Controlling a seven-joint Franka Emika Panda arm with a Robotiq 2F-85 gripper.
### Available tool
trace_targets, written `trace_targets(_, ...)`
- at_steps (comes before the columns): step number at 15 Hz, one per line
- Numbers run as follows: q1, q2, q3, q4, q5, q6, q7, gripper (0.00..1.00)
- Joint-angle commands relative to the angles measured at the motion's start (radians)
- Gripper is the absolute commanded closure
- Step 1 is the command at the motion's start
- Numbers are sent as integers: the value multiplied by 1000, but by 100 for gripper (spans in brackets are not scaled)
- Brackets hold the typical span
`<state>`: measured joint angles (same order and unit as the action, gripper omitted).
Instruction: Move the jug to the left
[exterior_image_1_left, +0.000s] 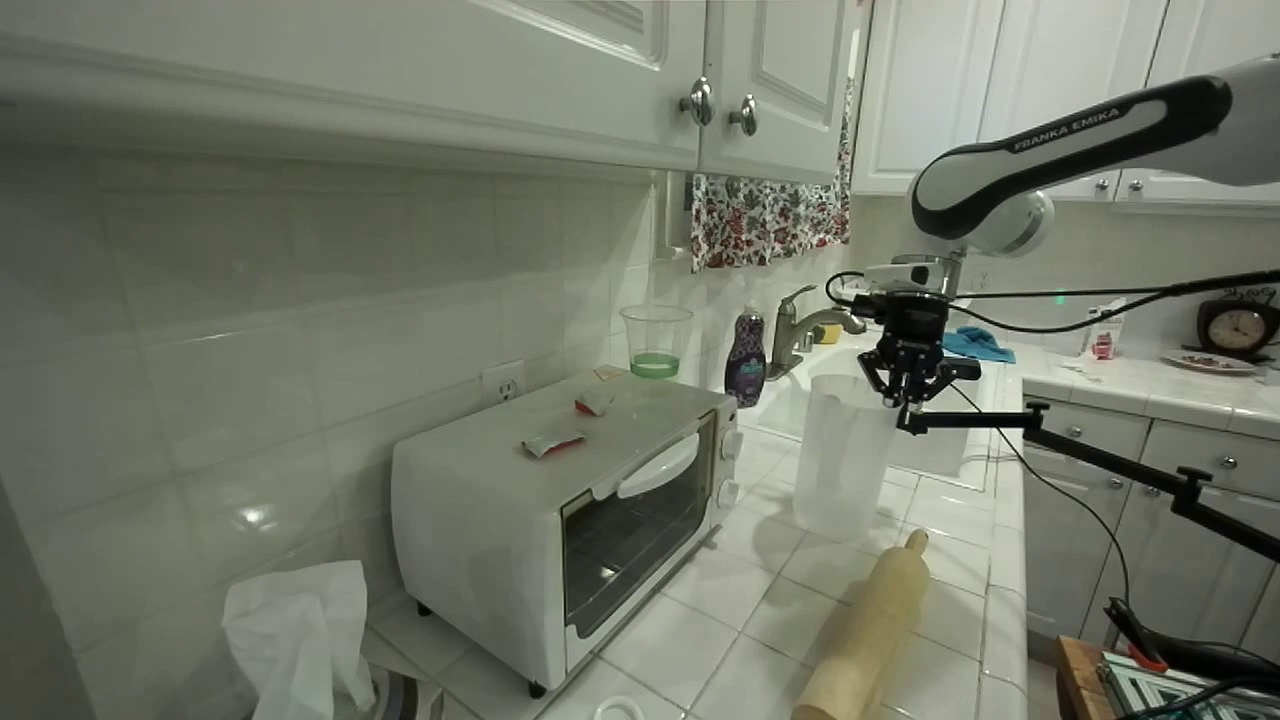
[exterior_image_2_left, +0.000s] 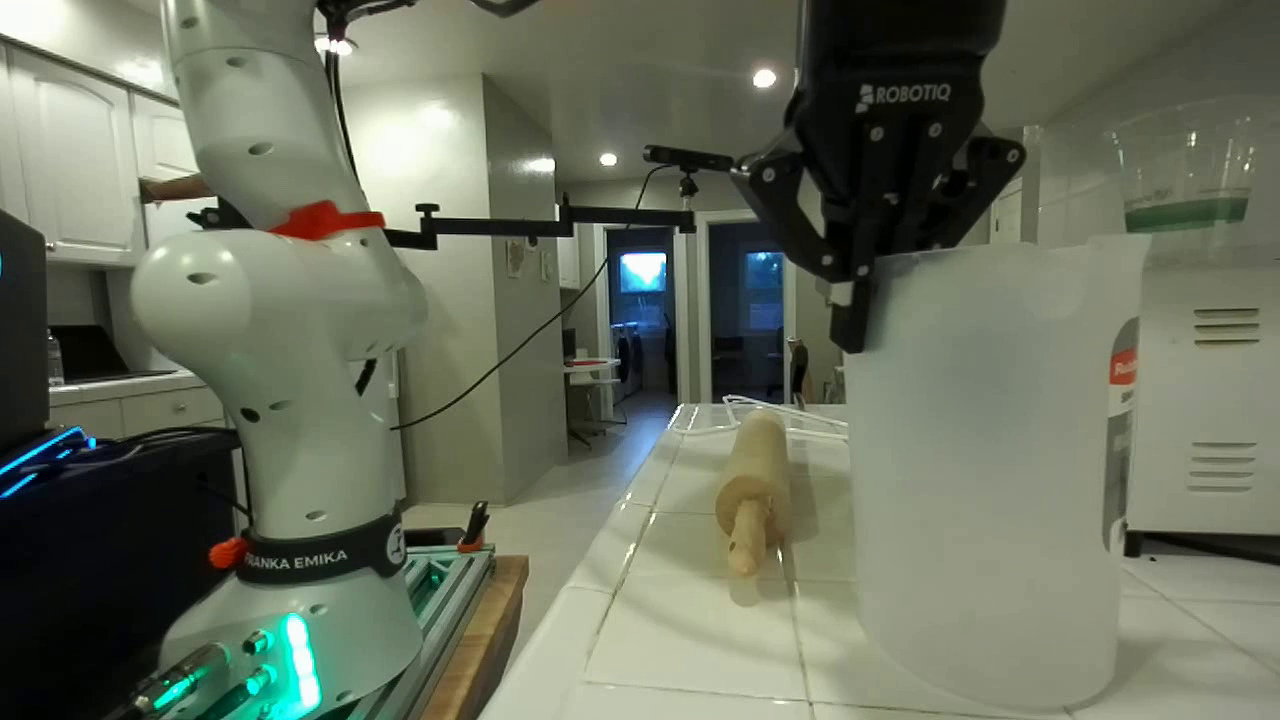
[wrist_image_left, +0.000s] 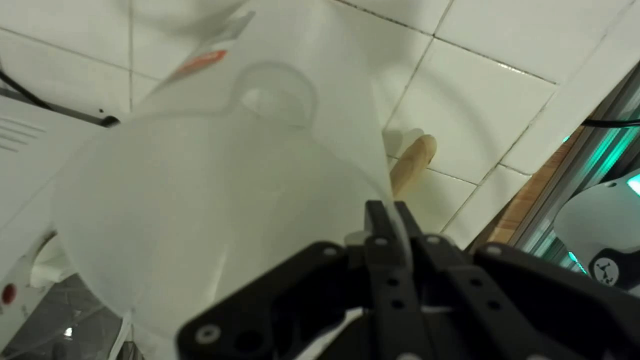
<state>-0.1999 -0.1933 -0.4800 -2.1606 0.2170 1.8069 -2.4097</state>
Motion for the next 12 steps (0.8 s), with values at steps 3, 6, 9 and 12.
trace_targets(3,-38,41,18,49,33,-16,-66,70)
trace_targets(6,-43,27,30,40,26,3,-47,54)
trace_targets(9,-48,-8,55,19,7,51,0,33)
trace_targets(12,-52,-55,87,-4,-15,128,120,11)
